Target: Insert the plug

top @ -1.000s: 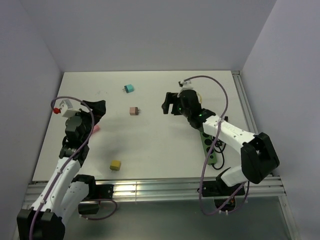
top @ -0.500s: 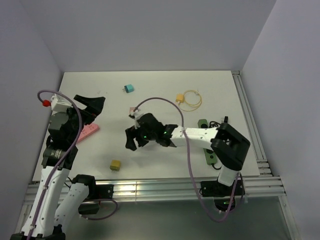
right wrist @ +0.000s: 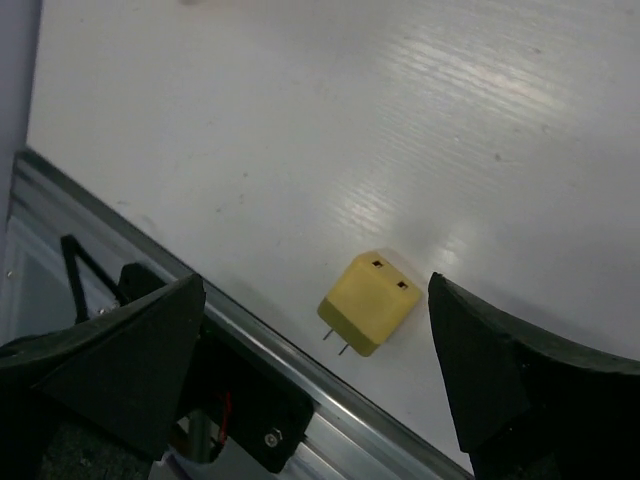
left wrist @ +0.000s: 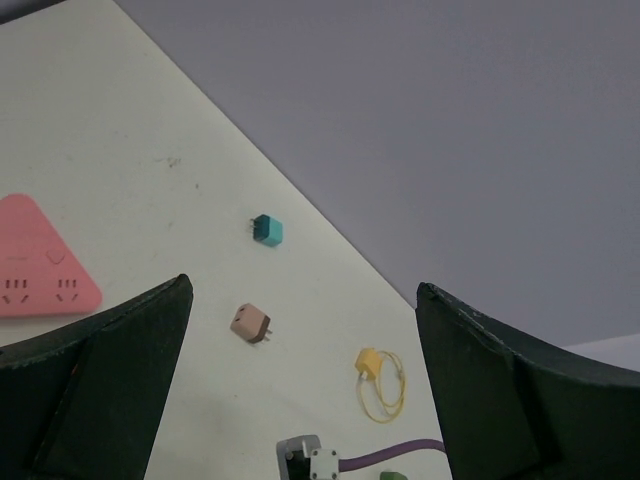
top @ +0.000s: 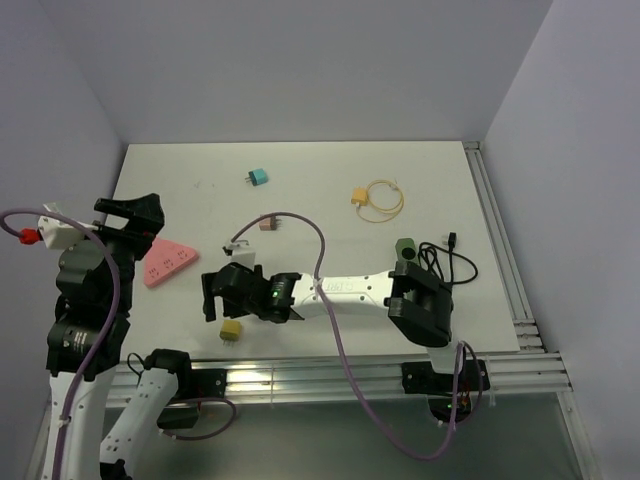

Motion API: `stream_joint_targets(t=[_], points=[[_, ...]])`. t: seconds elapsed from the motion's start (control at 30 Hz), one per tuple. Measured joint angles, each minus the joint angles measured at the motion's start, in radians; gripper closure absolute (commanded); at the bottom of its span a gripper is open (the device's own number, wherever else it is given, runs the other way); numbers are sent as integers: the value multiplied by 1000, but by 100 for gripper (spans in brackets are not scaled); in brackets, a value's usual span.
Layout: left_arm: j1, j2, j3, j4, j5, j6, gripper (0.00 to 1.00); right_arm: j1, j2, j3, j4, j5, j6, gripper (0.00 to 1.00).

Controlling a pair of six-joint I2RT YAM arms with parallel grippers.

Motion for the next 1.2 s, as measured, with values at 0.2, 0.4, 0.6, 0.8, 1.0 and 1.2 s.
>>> stream_joint_targets(t=[0.2, 0.4, 0.6, 0.8, 1.0, 1.2], points=[[-2, -43, 0, -49, -39, 6, 1, 50, 74, 96, -180, 180, 137, 0], [-13, -58, 0, -61, -51, 15, 1, 110, 196, 280, -354, 284, 266, 5], [-14, -90, 5, -90, -59, 18, 1, 122, 188, 223, -369, 303, 346, 12], [-14, -122, 28, -96, -65, 25, 2, 117, 196, 212, -382, 291, 361, 13], [-14, -130, 27, -95, -46, 25, 2, 116, 198, 214, -371, 277, 362, 13], [-14, -130, 13, -96, -38, 25, 2, 116, 201, 215, -367, 259, 362, 15]])
